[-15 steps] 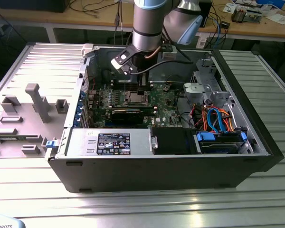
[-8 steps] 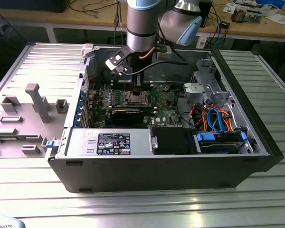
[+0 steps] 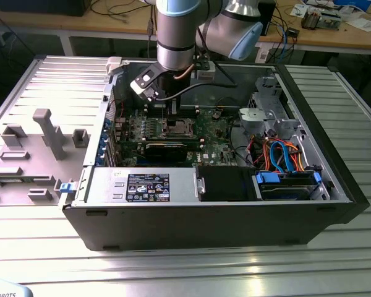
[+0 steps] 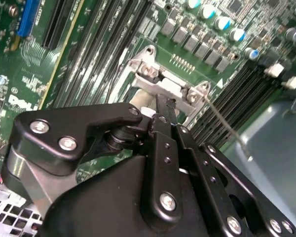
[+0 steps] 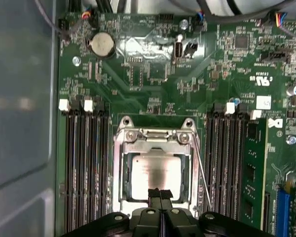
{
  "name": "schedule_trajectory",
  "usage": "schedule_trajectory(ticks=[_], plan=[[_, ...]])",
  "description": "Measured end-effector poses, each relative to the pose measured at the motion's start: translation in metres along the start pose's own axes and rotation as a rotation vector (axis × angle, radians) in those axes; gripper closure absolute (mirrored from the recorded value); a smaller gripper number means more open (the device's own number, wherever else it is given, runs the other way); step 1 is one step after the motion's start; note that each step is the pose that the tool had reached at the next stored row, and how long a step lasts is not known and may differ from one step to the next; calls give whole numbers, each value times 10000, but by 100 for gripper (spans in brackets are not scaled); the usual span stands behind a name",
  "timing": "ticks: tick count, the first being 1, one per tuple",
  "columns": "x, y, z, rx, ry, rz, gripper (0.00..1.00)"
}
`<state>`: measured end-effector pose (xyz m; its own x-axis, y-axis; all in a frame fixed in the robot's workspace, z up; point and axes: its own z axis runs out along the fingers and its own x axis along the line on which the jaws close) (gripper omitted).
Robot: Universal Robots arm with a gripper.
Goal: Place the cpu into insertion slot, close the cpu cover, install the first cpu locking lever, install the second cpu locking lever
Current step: 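Close the cpu cover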
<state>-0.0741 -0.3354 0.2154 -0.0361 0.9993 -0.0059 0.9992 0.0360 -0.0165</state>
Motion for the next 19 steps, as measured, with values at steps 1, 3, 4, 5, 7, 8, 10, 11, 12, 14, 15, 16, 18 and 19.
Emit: schedule_trajectory(ticks=[1, 3, 4, 5, 7, 8, 10, 11, 12, 14, 15, 16, 18, 19], plan=[[0, -14, 5, 0, 0, -18, 89], [0, -25, 25, 1, -3, -49, 89], [0, -26, 40, 1, -3, -71, 89], [1, -25, 56, 0, -3, -91, 89], [1, -26, 82, 0, -3, -122, 89], [1, -26, 83, 1, -4, -130, 89], [1, -28, 79, 0, -4, -136, 89], [1, -30, 68, -5, -3, -136, 89], [1, -30, 63, -6, -3, -137, 89], [1, -29, 58, -8, -1, -137, 89], [1, -24, 57, -8, -1, -138, 89], [0, 2, 56, -6, -3, -136, 89], [-3, 92, 55, -4, -3, -136, 89], [-4, 149, 54, -3, -2, -138, 89]])
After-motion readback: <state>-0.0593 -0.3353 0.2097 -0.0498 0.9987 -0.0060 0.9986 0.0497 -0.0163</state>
